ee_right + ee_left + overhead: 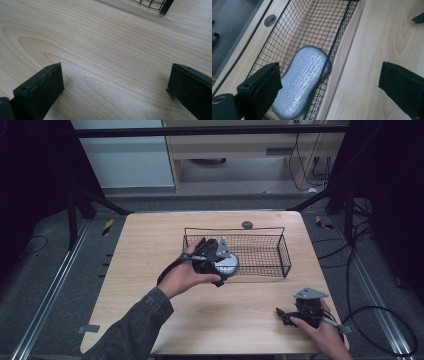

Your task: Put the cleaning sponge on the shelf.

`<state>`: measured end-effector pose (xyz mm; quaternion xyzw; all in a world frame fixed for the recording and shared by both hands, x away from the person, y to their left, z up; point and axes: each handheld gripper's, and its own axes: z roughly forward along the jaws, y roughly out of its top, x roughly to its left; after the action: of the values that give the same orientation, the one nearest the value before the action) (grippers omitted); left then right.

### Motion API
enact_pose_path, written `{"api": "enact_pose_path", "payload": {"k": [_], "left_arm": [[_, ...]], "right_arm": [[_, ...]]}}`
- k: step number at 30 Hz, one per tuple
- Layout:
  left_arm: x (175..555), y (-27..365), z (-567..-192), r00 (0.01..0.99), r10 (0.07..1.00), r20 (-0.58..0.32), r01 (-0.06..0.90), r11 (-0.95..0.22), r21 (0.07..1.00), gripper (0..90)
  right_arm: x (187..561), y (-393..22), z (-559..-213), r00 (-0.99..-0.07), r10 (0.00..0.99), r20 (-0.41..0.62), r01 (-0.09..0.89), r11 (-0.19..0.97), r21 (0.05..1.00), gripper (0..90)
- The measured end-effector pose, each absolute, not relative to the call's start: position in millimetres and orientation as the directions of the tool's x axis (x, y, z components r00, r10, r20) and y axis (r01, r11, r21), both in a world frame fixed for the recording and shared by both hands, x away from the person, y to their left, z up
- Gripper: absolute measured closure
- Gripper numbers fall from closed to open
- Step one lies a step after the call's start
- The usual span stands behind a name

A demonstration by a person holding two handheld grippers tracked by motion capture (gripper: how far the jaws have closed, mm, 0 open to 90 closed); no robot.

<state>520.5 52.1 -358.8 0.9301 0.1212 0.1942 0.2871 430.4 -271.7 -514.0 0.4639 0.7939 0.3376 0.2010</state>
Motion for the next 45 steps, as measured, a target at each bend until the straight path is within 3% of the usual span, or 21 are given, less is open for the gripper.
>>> {"api": "enact_pose_path", "payload": {"k": [14, 23, 45], "left_arm": [[506, 76, -362, 0.876, 0.384, 0.292, 0.14, -0.781, 0.608, 3.4], [495, 113, -368, 0.847, 0.452, 0.282, 0.186, -0.747, 0.638, 3.2], [483, 204, -427, 0.769, 0.591, 0.243, 0.356, -0.712, 0.605, 4.8]], "right_arm": [[430, -272, -514, -0.487, 0.874, -0.004, 0.602, 0.339, 0.723, 0.4], [430, -272, -514, -0.484, 0.875, -0.005, 0.604, 0.339, 0.722, 0.4], [430, -272, -514, -0.484, 0.875, -0.005, 0.603, 0.339, 0.722, 0.4]]}}
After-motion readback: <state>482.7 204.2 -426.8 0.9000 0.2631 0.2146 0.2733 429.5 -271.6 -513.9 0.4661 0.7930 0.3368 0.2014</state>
